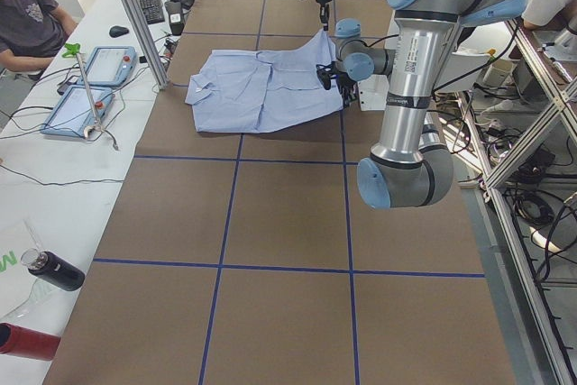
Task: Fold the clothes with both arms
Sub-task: 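Lift the hem with both grippers and fold it up toward the collar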
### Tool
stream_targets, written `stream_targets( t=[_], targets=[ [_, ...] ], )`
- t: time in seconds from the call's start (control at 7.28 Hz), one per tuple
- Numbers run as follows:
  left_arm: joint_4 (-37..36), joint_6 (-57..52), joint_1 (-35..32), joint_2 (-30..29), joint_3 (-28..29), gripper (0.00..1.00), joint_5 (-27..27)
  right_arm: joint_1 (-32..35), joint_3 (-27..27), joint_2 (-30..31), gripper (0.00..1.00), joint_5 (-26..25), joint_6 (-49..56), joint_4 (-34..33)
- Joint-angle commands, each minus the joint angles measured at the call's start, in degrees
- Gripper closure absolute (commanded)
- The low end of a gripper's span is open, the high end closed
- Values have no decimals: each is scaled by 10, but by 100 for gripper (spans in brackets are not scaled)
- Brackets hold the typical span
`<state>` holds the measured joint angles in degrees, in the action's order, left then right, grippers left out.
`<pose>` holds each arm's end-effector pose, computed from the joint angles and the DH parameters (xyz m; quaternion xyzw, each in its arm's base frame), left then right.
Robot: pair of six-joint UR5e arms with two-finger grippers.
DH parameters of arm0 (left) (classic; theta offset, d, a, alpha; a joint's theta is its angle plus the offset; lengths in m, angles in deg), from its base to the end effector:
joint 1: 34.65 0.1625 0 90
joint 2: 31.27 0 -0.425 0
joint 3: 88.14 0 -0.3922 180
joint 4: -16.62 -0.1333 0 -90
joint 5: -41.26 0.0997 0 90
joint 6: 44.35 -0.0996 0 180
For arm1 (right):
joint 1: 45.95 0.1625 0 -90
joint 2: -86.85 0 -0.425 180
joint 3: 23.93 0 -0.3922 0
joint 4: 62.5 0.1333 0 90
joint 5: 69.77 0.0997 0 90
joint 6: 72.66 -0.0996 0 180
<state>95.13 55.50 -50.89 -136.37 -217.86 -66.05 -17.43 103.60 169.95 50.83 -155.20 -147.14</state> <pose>0.4265 -0.2322 0.2530 -0.1193 0.3722 -0.1533 0.9076 -0.3656 -0.2927 0.2891 -0.1022 -0.4601 0.0507 0.8805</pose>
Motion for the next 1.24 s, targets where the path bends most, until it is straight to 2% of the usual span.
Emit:
stream_targets(
  t=[0.0,0.27,0.41,0.69,0.96,1.1],
  targets=[
    [-35,-1,9,-14,-11,100,-10,-8,33,39,100,5,1,2],
    [-44,-1,42,-13,-24,100,-10,-44,71,78,100,17,0,1],
    [-70,0,72,-13,-40,100,-11,-57,74,85,100,54,-1,1],
    [-92,2,115,-13,-69,100,-11,-88,95,102,100,88,-4,1],
    [-91,1,101,-15,-63,100,-11,-65,81,92,100,88,-2,2],
    [-86,-7,69,-17,-51,100,-7,-18,41,39,100,88,1,2]
  ],
)
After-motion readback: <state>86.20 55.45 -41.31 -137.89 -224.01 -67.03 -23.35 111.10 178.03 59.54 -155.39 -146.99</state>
